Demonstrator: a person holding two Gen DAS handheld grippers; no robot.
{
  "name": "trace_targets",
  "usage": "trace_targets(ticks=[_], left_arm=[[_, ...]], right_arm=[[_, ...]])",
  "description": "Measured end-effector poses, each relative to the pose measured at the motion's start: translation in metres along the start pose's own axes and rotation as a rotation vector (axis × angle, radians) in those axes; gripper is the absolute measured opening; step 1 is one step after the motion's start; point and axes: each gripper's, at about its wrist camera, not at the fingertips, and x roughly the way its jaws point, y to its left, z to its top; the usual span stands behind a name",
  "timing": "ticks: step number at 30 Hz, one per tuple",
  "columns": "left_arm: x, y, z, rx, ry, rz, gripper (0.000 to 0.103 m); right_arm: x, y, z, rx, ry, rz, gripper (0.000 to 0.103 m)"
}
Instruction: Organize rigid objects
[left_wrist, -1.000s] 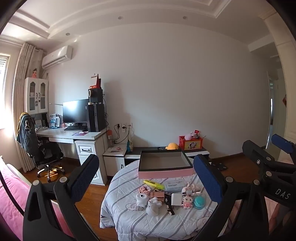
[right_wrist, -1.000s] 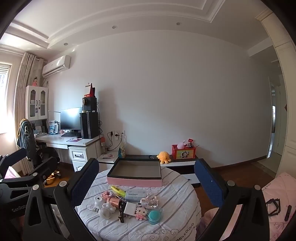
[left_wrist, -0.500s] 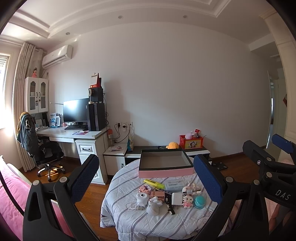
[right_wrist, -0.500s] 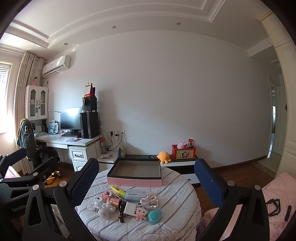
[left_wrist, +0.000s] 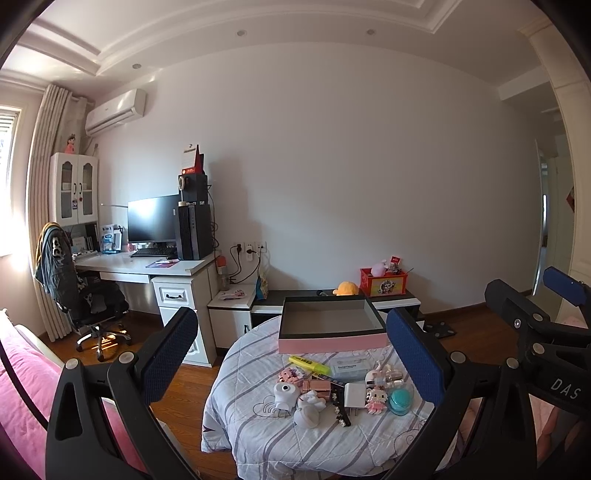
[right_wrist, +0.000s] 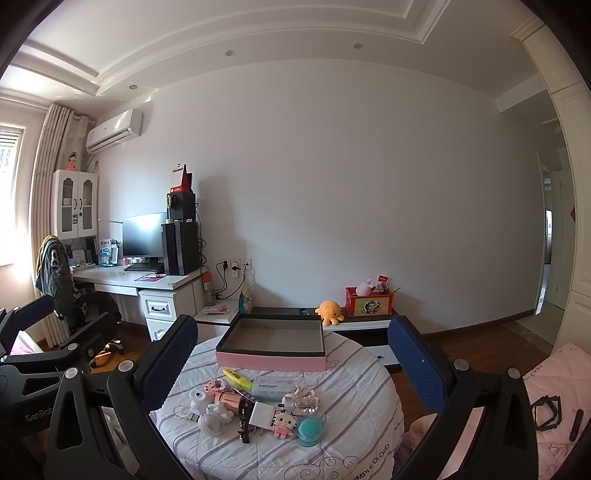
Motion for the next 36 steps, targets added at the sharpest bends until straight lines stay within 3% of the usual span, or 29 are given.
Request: trace_targets(ticks=[36], left_arm=[[-0.0068, 0.0076, -0.0007, -0.004, -0.002, 0.024, 0.103]], right_arm=[[-0.0033, 0.0025, 0.001, -0.002, 0.001, 0.017, 0.103]])
